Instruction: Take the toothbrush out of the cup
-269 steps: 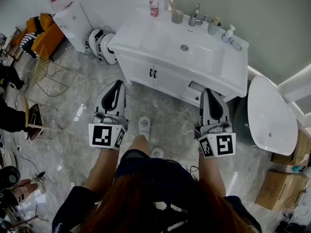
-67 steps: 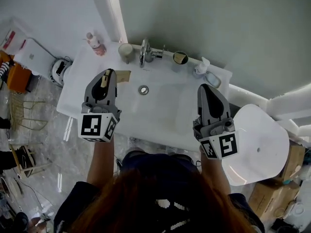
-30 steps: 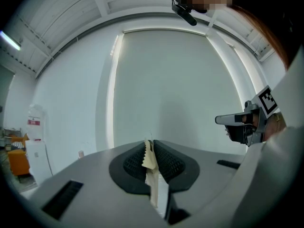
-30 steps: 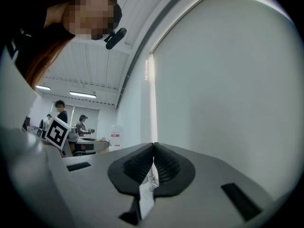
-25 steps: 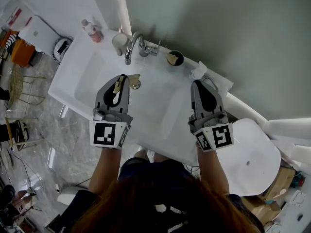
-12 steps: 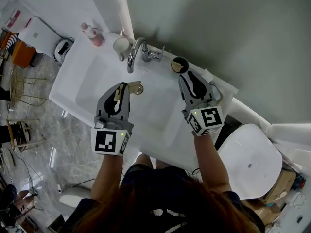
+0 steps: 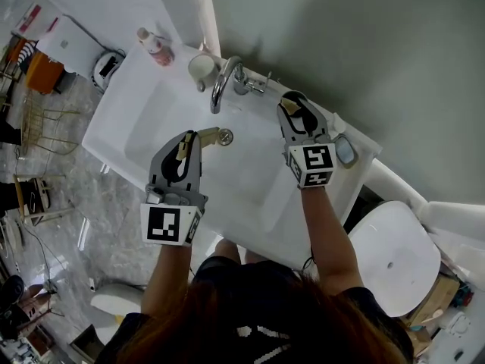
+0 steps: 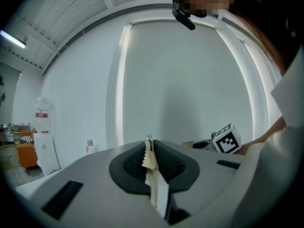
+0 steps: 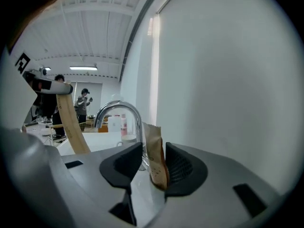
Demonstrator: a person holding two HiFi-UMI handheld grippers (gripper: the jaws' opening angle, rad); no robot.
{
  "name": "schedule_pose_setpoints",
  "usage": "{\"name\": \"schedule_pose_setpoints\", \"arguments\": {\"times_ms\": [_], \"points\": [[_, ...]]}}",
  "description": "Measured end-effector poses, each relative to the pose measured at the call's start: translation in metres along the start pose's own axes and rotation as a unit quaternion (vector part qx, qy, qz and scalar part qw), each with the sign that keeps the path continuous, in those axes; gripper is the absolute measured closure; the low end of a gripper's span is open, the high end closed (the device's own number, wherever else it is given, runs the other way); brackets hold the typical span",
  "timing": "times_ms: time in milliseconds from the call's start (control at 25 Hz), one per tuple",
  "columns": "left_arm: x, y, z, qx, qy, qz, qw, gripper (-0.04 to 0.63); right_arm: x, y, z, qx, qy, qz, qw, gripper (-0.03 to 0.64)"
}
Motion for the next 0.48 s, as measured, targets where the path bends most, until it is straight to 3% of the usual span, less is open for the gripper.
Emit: {"name": "schedule_pose_setpoints", "arguments": {"times_ms": [80, 280, 480], "points": [[0.002, 0.000, 0.002, 0.000, -0.003, 0.001, 1.0000, 0.561, -0.001, -0.003, 0.000, -0.010, 0.006, 0.006, 1.000, 0.513], [0.004, -0.003, 0.006, -0.007, -0.008, 0.001, 0.9999, 0.561, -0.003, -0.033, 0.010, -0.058, 0.012, 0.002, 0.998, 0.534], [0.001, -0.015, 0.010, -0.021, -0.003, -0.002, 0.9998, 0.561, 0.002, -0.091, 0.047, -0.127, 0.005, 0.011, 0.992, 0.540]]}}
Point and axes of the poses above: the fingertips, and each gripper's own axes: z backward along the fingers, x to its left, y out of its underside, the point moved 2 cm from there along z, backward along the fingers, and after that the axes turned 4 degrees about -z, right-handed, at the moved point
